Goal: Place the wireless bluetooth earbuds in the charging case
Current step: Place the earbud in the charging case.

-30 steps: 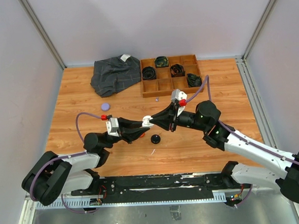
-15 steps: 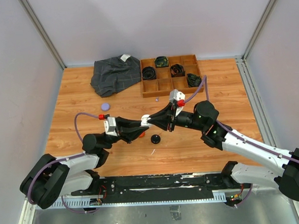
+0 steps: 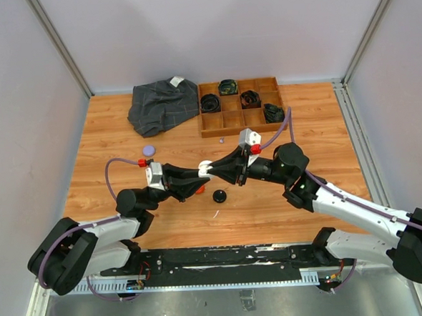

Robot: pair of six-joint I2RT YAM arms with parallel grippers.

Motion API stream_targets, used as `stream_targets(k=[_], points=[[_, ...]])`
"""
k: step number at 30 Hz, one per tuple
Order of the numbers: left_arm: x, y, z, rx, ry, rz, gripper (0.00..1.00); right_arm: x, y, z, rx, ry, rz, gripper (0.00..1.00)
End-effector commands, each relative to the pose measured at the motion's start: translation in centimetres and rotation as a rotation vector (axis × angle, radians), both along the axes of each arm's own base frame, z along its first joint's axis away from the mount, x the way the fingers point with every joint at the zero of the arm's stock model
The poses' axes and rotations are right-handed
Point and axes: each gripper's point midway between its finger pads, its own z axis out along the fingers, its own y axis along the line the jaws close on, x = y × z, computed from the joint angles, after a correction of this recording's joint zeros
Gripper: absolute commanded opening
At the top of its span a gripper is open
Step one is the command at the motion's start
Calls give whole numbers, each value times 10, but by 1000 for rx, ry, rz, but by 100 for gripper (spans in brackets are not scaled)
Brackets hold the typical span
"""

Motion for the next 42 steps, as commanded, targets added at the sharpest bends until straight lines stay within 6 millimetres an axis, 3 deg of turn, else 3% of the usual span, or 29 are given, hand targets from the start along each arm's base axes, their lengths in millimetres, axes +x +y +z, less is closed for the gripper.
stream_targets(k=[1, 12, 20, 30, 35, 42], points=[[-17, 15, 57, -170, -204, 16, 0, -17, 6, -19, -48, -27, 85, 21], [-20, 15, 59, -177, -194, 1, 0, -18, 4, -30, -98, -70, 106, 26], [-18, 11, 46, -138, -187, -5, 0, -12, -11, -14, -78, -107, 21, 48], [-12, 7, 33, -99, -188, 5, 0, -1, -24, 0, -21, -79, -98, 58], [-11, 4, 31, -89, -189, -2, 0, 7, -21, -4, -20, -31, -124, 64], [-12, 4, 31, -86, -189, -7, 0, 18, -18, -15, -60, -1, -164, 66]])
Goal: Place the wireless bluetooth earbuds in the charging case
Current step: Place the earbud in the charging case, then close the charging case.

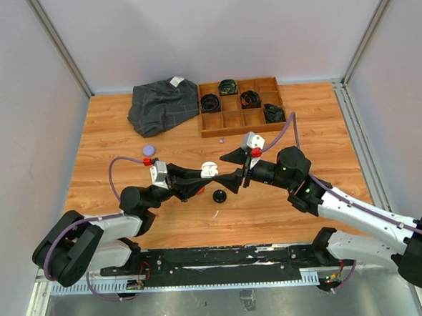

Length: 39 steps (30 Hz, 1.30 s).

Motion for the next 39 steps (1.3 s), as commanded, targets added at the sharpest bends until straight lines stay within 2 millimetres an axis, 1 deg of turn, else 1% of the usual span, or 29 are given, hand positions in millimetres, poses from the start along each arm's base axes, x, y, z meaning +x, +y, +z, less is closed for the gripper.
stream_targets(k=[1, 10, 14, 19, 22, 23, 26, 29, 35, 39], points=[[-18, 9, 51, -131, -235, -6, 0, 7, 0, 2, 0, 5, -46, 66], [-23, 12, 55, -141, -252, -4, 0, 23, -17, -7, -79, -49, -151, 66], [-27, 14, 56, -141, -267, -13, 0, 27, -23, -7, -106, -70, -163, 66], [-32, 14, 55, -133, -284, -27, 0, 25, -23, -8, -128, -75, -137, 66], [-34, 12, 50, -112, -293, -41, 0, 16, -22, -3, -123, -90, -83, 67], [-34, 11, 47, -99, -295, -50, 0, 12, -21, 0, -122, -101, -57, 69], [-33, 8, 37, -49, -284, -74, 0, -5, -15, 2, -126, -119, 58, 72], [-34, 4, 32, -7, -290, -101, 0, -20, -6, 3, -128, -119, 169, 74], [-32, -2, 28, 46, -306, -130, 0, -32, 1, -1, -140, -99, 266, 80], [-36, -5, 29, 59, -313, -166, 0, -33, 6, -5, -152, -81, 298, 81]])
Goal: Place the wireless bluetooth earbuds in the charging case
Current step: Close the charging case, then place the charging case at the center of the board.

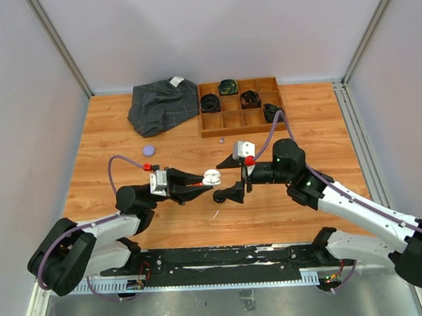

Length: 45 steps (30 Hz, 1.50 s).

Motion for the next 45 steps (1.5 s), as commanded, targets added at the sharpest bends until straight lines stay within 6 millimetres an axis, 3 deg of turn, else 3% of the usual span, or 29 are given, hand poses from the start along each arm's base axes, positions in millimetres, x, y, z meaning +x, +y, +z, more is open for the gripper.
stream_targets(k=[1, 6, 15, 19, 24, 32, 40, 45], points=[[-6, -1, 13, 0, -88, -40, 0, -8, 6, 11, 8, -10, 88, 81], [0, -2, 11, -2, -46, -21, 0, -13, 8, 11, 8, 1, 121, 80], [45, -5, -7, 36, 170, 143, 0, -11, 7, 9, 5, -4, 114, 80], [58, -4, -21, 66, 260, 198, 0, -6, 5, 7, 3, -13, 78, 80], [70, 1, -33, 75, 396, 266, 0, 15, -2, 5, 5, -29, -67, 81], [74, 20, -97, 208, 835, 423, 1, 60, -25, -10, 15, 16, -388, 82], [57, 45, -144, 292, 1153, 570, 5, 77, -46, -40, 0, 82, -570, 82], [44, 49, -172, 336, 1314, 591, 7, 85, -59, -52, 11, 97, -668, 82]])
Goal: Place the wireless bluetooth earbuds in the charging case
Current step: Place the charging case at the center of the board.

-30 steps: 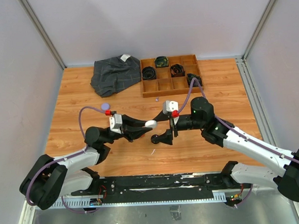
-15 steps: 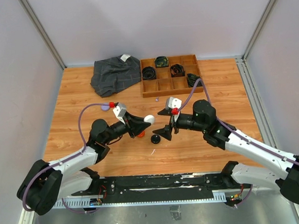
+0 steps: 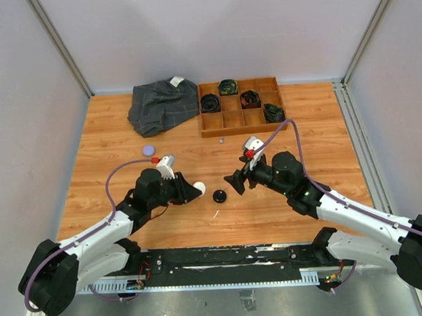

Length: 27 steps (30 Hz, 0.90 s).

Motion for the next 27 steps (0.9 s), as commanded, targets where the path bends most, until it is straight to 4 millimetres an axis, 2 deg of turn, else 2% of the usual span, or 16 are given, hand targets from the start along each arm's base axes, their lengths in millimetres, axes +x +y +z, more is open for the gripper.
stream_targets(k=[1, 7, 16, 21, 23, 27], points=[[-11, 6, -25, 9, 194, 67, 8, 17, -17, 8, 67, -25, -149, 82], [-17, 3, -46, 12, 291, 87, 13, 22, -30, 4, 81, -35, -221, 83], [-17, -13, -69, 54, 381, 76, 27, 22, -33, 0, 77, -35, -238, 83], [-15, -21, -72, 71, 391, 70, 43, 23, -34, 0, 78, -37, -245, 83], [-15, -19, -73, 74, 397, 86, 55, 23, -35, 0, 77, -37, -247, 83], [-14, -8, -75, 109, 396, 140, 68, 23, -35, 0, 78, -37, -249, 83]])
